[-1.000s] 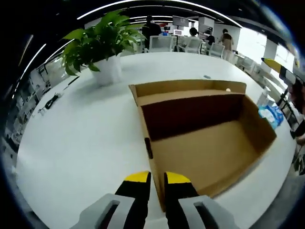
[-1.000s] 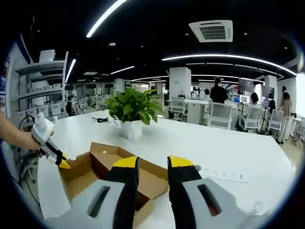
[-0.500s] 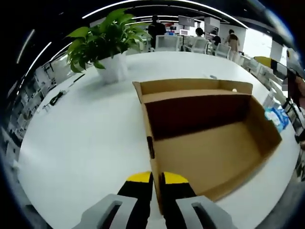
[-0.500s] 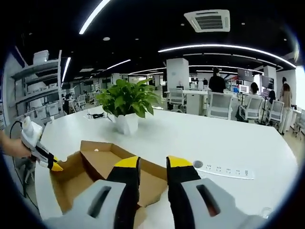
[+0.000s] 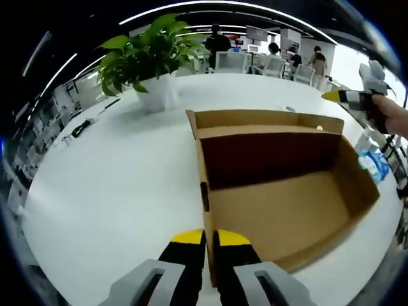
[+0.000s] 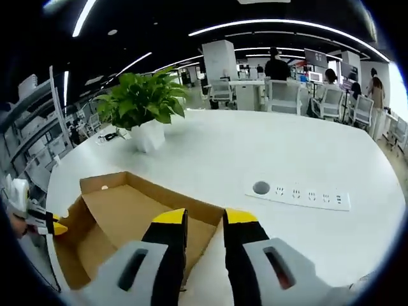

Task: Operate the shoe box by opening the lid, removing the specified soft item, and placing it in the target area until the item is outside and the box remains undamaged.

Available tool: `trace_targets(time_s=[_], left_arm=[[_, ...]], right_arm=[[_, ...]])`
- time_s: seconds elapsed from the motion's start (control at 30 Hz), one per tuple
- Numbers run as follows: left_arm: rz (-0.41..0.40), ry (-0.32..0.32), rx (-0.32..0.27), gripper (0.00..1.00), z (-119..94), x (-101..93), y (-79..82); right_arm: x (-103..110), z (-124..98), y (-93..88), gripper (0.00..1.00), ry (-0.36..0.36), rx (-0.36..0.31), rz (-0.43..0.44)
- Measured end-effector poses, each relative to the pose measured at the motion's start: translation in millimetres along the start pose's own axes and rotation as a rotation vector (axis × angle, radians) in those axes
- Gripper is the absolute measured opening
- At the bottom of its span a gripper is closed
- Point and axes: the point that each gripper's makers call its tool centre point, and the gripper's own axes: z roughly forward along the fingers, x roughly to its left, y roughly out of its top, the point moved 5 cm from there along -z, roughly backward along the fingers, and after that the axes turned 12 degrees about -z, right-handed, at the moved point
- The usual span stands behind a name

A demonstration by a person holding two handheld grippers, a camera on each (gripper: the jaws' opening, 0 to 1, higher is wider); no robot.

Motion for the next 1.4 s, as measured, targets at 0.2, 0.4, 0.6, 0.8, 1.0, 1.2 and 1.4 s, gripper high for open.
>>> trace_targets(time_s=[0.2,0.4,0.6,0.8,1.0,1.2,1.4], left_arm=[[-0.021,-0.003,-0.011,0.05,0.5,0.0,-0.7],[-0.035,-0.005,-0.014,0.05,1.4,-0.5,0.0],[-0.045,-0.007,-0.021,0.05,1.6,-0.5,-0.7],[-0.049,-0.004,-0.022,0.05,-0.9,-1.0,-2.8],[-0.054,-0.002,-0.018,0.04,0.1,-0.2,-1.5],[-0.054,0.002,-0.017,0.04,-1.6,-4.1,-2.1],[-0.055,0.005,-0.015,0.05,-1.0,-4.4,-2.0]], right_arm=[[-6.6,17.7,-9.6,0.22,-0.013,0.138,0.024],[-9.1,41.1,-14.6,0.19,-0.009,0.249,-0.016],[-11.2,49.5,-19.3,0.19,-0.014,0.332,-0.012],[-8.5,59.7,-23.4,0.14,-0.016,0.423,-0.042],[-9.0,73.7,-24.7,0.04,-0.019,0.479,-0.043],[-8.7,70.8,-19.8,0.03,-0.042,0.449,-0.065],[-8.8,66.1,-5.8,0.02,-0.074,0.351,-0.066]])
